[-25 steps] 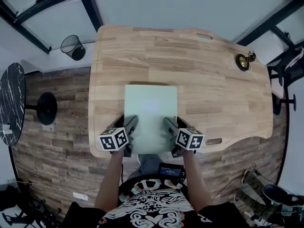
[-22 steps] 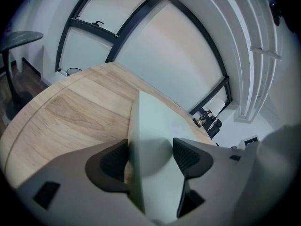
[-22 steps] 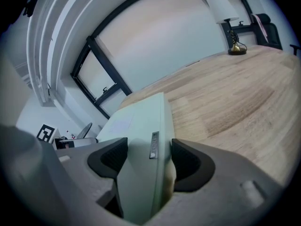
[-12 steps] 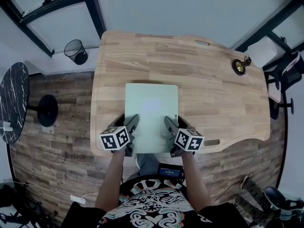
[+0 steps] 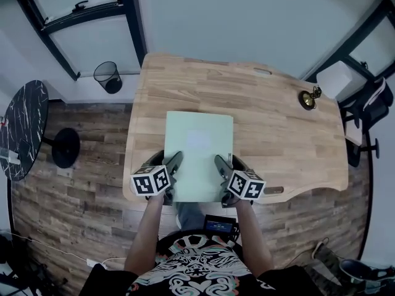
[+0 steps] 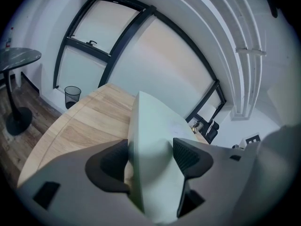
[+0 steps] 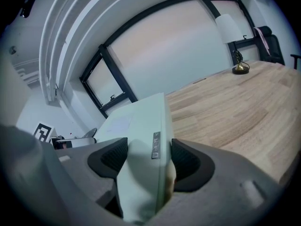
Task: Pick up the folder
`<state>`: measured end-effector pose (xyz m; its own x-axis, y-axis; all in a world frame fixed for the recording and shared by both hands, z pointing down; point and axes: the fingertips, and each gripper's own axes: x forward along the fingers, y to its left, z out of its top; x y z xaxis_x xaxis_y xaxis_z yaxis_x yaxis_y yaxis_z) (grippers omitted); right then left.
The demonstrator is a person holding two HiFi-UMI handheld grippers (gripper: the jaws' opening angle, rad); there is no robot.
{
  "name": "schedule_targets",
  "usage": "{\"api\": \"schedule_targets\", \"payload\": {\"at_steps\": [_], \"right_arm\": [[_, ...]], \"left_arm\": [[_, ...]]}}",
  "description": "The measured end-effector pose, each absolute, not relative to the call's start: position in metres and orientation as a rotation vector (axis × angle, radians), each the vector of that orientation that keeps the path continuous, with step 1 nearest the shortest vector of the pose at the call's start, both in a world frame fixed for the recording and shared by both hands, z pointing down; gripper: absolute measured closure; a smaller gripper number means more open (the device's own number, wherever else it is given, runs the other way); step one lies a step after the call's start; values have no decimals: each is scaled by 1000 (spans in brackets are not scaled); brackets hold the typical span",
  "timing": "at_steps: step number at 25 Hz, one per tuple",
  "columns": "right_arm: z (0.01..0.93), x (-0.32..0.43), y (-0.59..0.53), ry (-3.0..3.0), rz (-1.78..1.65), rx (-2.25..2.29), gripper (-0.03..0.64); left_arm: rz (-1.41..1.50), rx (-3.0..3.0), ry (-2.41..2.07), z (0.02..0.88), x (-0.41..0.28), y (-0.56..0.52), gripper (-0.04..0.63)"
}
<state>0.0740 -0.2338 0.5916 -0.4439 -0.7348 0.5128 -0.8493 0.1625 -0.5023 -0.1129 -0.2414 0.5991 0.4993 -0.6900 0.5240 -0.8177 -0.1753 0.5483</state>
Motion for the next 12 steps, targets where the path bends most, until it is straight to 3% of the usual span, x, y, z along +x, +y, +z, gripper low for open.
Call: {"api": "schedule_targets", "payload": {"at_steps": [12], "right_arm": [[557,59,-216,-2351,1083,1552,334]], "left_arm": [[129,1972,-1306,557,-131,-222,299]]}}
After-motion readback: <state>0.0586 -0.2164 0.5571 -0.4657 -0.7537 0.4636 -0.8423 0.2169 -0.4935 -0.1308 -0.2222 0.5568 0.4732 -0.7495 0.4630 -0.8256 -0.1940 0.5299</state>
